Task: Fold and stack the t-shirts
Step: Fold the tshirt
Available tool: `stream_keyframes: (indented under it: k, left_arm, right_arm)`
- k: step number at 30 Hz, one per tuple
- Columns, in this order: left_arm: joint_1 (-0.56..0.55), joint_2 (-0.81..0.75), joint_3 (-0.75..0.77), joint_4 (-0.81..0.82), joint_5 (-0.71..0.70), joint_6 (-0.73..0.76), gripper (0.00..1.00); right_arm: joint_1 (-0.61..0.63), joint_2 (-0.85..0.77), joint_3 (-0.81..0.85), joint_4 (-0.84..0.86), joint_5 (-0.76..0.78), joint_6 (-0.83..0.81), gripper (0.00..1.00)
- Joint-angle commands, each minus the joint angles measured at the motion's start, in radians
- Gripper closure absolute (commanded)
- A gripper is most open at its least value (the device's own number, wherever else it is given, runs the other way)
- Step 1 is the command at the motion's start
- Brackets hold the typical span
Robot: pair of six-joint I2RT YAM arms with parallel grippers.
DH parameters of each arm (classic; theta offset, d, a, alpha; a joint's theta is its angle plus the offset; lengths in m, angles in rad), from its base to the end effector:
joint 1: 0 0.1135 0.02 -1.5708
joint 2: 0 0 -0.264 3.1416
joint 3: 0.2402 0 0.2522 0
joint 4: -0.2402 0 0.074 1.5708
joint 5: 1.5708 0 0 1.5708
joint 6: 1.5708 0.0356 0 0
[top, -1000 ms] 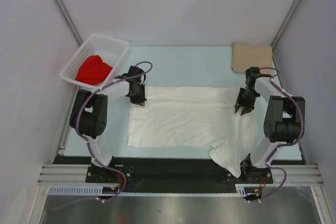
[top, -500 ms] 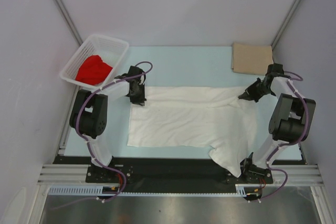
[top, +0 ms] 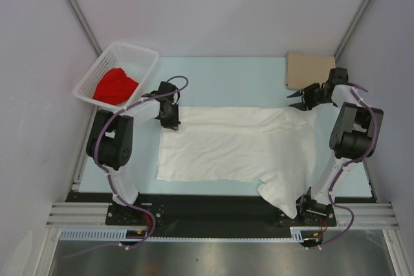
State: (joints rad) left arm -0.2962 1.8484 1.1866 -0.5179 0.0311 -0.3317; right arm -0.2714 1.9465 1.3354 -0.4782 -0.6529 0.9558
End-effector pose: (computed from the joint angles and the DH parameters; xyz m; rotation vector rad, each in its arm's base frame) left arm 0.3481 -0.1074 0.1629 -0.0406 2.7712 -0.2105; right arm 0.3905 -0.0862 0.1770 1.3744 2.3421 1.0860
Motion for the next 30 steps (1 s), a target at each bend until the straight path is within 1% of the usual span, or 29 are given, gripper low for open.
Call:
stream_keyframes:
  k: [1, 2, 4, 5, 6, 8, 10, 12, 14, 16, 17, 18, 20, 25, 30]
  left_arm:
    - [-0.001, -0.017, -0.007, 0.022, 0.012, 0.008, 0.86]
    - [-0.001, -0.021, -0.008, 0.022, 0.016, 0.008, 0.86]
    - [-0.001, -0.029, -0.007, 0.022, 0.018, 0.010, 0.86]
    - [-0.001, -0.032, -0.005, 0.018, 0.021, 0.013, 0.86]
    - [-0.001, -0.032, -0.002, 0.013, 0.021, 0.014, 0.86]
    - [-0.001, -0.034, 0.005, 0.001, 0.023, 0.020, 0.86]
    - [-0.001, -0.035, 0.008, -0.002, 0.029, 0.025, 0.86]
    - [-0.001, -0.034, 0.008, -0.005, 0.036, 0.023, 0.86]
    - [-0.003, -0.035, 0.005, -0.002, 0.053, 0.020, 0.86]
    - [-0.003, -0.037, 0.001, 0.002, 0.059, 0.017, 0.86]
    - [-0.003, -0.037, 0.001, -0.001, 0.056, 0.017, 0.86]
    - [-0.003, -0.035, -0.001, -0.001, 0.058, 0.017, 0.86]
    - [-0.003, -0.043, -0.002, 0.001, 0.056, 0.020, 0.86]
    - [-0.003, -0.052, -0.013, 0.004, 0.055, 0.020, 0.85]
    - [-0.003, -0.049, -0.015, 0.004, 0.059, 0.022, 0.85]
  right_arm:
    - [0.012, -0.029, 0.208, -0.332, 0.146, -0.332, 0.55]
    - [0.020, -0.041, 0.223, -0.374, 0.262, -0.458, 0.55]
    - [0.041, -0.078, 0.213, -0.433, 0.353, -0.538, 0.54]
    - [0.053, -0.116, 0.203, -0.445, 0.437, -0.573, 0.53]
    - [0.069, -0.132, 0.196, -0.454, 0.488, -0.627, 0.54]
    - [0.119, -0.156, 0.157, -0.479, 0.600, -0.670, 0.55]
    - [0.127, -0.152, 0.113, -0.467, 0.625, -0.695, 0.55]
    - [0.110, -0.132, 0.108, -0.455, 0.595, -0.680, 0.55]
    - [0.094, -0.113, 0.107, -0.421, 0.521, -0.648, 0.56]
    - [0.083, -0.086, 0.102, -0.395, 0.500, -0.622, 0.58]
    - [0.069, -0.074, 0.100, -0.395, 0.496, -0.615, 0.64]
    - [0.058, -0.060, 0.100, -0.395, 0.490, -0.609, 0.67]
    - [0.040, -0.035, 0.093, -0.384, 0.451, -0.598, 0.70]
    - [0.020, -0.014, 0.081, -0.364, 0.389, -0.572, 0.71]
    - [0.020, -0.009, 0.085, -0.333, 0.389, -0.565, 0.70]
